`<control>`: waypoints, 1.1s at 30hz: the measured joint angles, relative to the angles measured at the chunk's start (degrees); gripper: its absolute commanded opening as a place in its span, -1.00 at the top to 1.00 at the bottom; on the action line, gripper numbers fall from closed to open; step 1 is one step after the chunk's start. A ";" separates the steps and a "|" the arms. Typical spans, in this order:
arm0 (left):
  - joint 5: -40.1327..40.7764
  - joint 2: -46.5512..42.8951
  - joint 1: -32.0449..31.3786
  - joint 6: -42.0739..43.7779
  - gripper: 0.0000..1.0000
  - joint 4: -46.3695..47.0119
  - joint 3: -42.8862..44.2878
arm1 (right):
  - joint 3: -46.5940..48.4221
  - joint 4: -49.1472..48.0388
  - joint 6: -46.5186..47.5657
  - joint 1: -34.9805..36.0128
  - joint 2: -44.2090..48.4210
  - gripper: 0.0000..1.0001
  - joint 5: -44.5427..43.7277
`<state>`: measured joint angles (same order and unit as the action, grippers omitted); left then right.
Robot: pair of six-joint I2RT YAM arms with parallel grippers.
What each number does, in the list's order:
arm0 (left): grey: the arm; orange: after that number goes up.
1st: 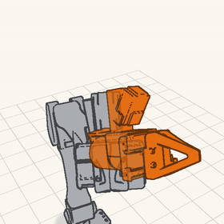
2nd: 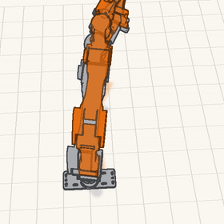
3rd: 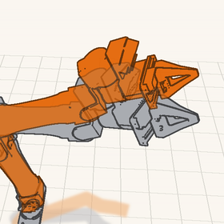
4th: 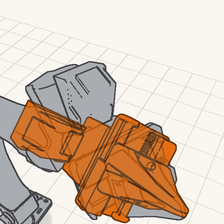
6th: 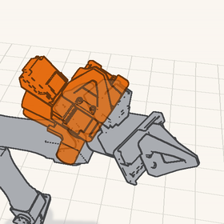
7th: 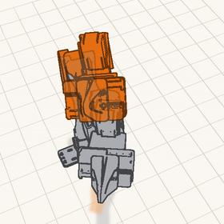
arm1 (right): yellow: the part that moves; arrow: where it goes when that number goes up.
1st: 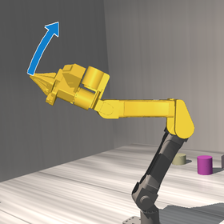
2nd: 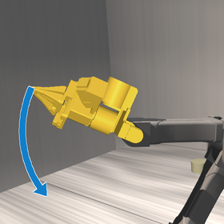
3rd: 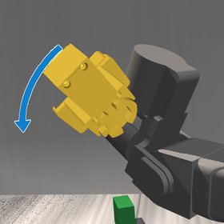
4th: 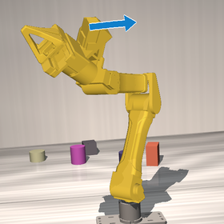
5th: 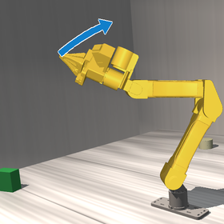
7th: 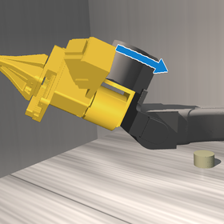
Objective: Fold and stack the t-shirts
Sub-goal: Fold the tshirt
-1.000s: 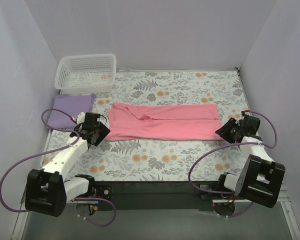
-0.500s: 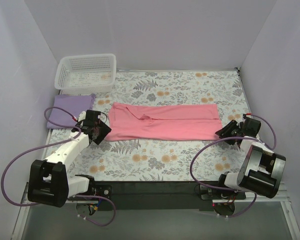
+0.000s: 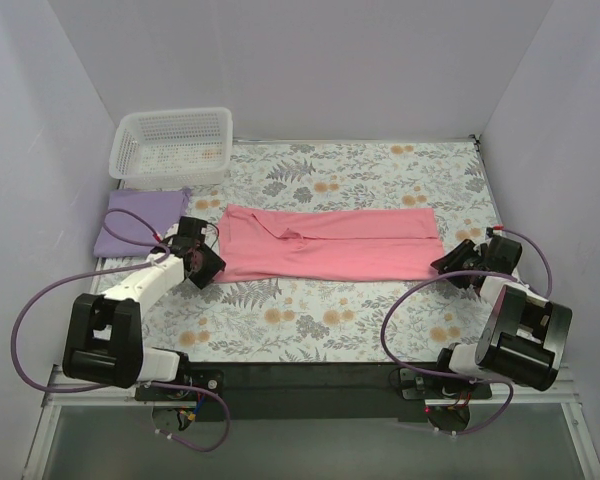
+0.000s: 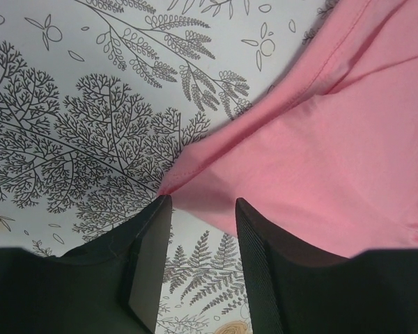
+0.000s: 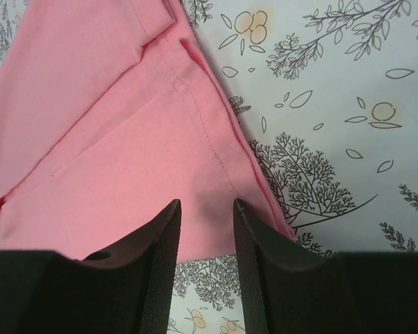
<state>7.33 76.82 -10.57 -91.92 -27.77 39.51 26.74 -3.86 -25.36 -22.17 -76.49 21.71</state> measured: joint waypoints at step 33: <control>1.88 -3.85 -0.44 0.57 0.76 -1.84 -5.35 | 0.59 1.16 -1.22 -10.01 -1.29 0.14 2.93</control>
<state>9.21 72.97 -11.00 -91.35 -29.61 34.15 27.33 -2.70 -26.59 -32.18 -77.78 24.64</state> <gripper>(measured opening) 0.036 0.414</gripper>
